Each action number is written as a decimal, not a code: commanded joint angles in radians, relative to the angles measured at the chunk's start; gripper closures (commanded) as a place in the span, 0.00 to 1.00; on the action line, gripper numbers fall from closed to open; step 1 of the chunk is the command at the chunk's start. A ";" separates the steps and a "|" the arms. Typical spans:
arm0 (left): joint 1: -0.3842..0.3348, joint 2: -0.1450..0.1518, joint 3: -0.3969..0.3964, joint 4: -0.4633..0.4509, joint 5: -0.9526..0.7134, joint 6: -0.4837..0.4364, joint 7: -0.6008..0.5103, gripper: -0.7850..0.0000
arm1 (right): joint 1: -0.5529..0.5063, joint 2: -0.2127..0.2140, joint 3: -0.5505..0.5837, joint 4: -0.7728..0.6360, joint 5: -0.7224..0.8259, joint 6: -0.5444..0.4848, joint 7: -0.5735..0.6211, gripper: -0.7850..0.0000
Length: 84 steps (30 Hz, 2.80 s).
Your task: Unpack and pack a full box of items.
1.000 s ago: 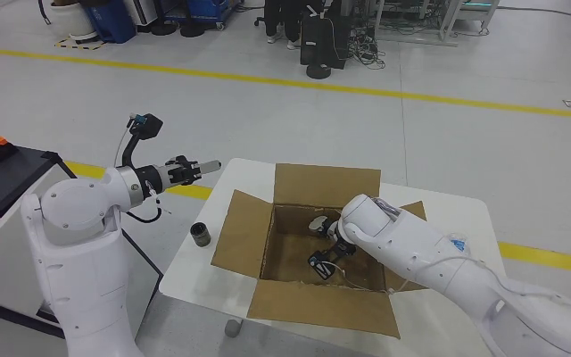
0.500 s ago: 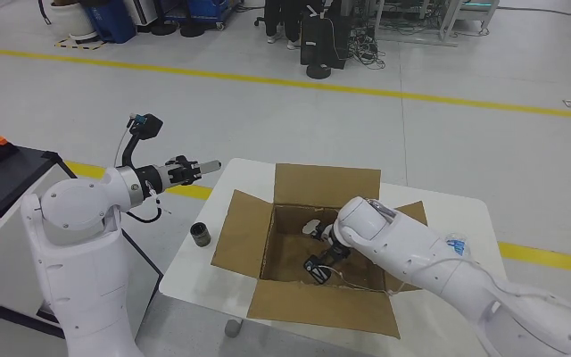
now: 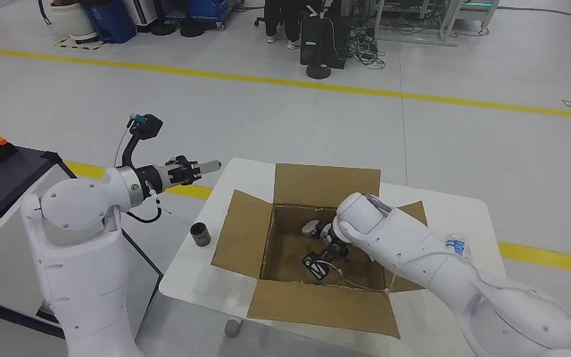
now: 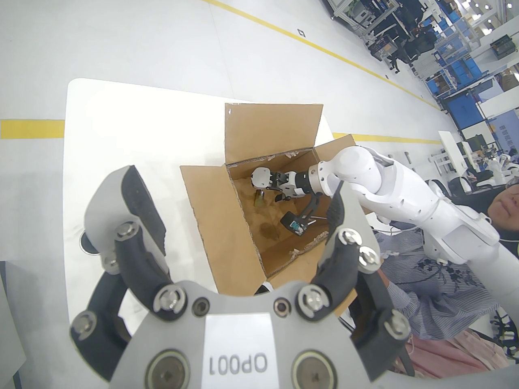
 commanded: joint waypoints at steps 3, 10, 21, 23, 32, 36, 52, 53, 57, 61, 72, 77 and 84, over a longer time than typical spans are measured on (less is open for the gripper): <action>0.000 0.000 0.000 0.000 0.000 0.000 0.000 0.00 | -0.001 -0.024 0.000 0.040 -0.019 -0.001 -0.020 0.00; 0.000 0.000 0.000 0.000 0.000 0.000 0.000 0.00 | -0.009 -0.060 0.000 0.100 -0.048 -0.003 -0.056 0.05; 0.000 0.000 0.000 0.000 0.000 0.000 0.000 0.00 | -0.014 -0.111 0.000 0.187 -0.083 -0.004 -0.095 0.35; 0.000 0.000 0.000 0.000 0.000 0.000 0.000 0.00 | -0.015 -0.119 0.000 0.202 -0.092 -0.005 -0.105 0.41; 0.000 0.000 0.000 0.000 0.000 0.000 0.000 0.00 | -0.021 -0.153 0.000 0.248 -0.148 -0.011 -0.148 0.54; 0.000 0.000 0.000 0.000 0.000 0.000 0.000 0.00 | -0.021 -0.166 0.000 0.271 -0.163 -0.005 -0.166 0.69; 0.000 0.000 0.000 0.000 0.000 0.000 0.000 0.00 | -0.019 -0.182 0.003 0.251 -0.205 -0.007 -0.173 1.00; 0.000 0.000 0.000 0.000 0.000 0.000 0.000 0.00 | -0.020 -0.178 0.005 0.238 -0.205 -0.008 -0.164 1.00; 0.000 0.000 0.000 0.000 0.000 0.000 0.000 0.00 | -0.028 -0.153 0.025 0.165 -0.196 -0.016 -0.118 1.00; 0.000 0.000 0.000 0.000 0.000 0.000 0.000 0.00 | -0.049 -0.115 0.068 0.064 -0.172 -0.033 -0.044 1.00; 0.000 0.000 0.000 0.000 0.000 0.000 0.000 0.00 | -0.203 0.038 0.231 -0.322 -0.092 -0.033 0.270 1.00; 0.000 0.000 0.000 0.000 0.000 0.000 0.000 0.00 | -0.328 0.116 0.353 -0.557 -0.072 -0.033 0.428 1.00; 0.000 0.000 0.000 0.000 0.000 0.000 0.000 0.00 | -0.506 0.200 0.525 -0.815 -0.108 -0.015 0.523 1.00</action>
